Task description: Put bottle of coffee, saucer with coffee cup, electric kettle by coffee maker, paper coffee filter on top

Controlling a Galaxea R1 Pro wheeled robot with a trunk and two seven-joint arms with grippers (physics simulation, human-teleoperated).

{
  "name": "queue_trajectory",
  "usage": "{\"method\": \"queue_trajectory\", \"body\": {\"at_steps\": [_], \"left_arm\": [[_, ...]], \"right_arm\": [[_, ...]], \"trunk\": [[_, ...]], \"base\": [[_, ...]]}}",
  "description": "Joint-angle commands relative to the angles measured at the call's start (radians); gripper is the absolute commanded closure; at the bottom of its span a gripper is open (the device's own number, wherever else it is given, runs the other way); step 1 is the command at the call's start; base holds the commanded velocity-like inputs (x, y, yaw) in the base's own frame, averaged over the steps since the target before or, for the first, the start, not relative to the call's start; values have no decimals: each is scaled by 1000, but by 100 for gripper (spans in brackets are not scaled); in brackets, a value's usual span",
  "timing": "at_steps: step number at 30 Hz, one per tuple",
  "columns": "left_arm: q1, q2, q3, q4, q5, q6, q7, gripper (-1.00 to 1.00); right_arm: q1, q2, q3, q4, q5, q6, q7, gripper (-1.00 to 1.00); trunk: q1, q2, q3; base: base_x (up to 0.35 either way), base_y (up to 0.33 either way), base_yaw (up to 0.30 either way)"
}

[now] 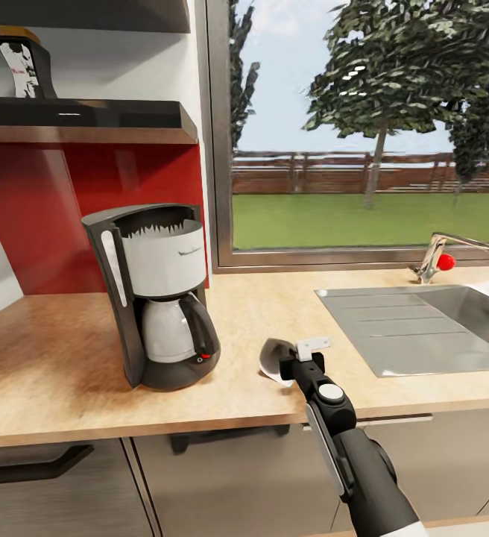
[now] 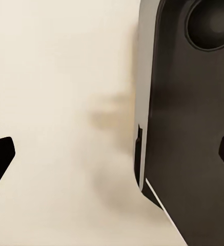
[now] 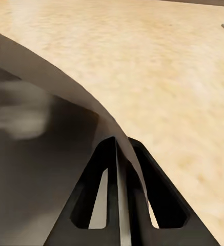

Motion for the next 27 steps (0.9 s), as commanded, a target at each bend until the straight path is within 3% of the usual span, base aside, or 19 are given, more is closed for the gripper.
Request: {"method": "queue_trajectory", "body": {"at_steps": [1, 27], "left_arm": [[0, 0, 0, 1, 0, -4, 2, -100], [0, 1, 0, 1, 0, -4, 4, -100]], "right_arm": [[-1, 0, 1, -1, 9, 7, -2, 100], [-1, 0, -2, -6, 7, 7, -3, 100]], "trunk": [[0, 0, -1], [0, 0, -1]], "base": [[0, 0, 0], [0, 0, 0]]}}
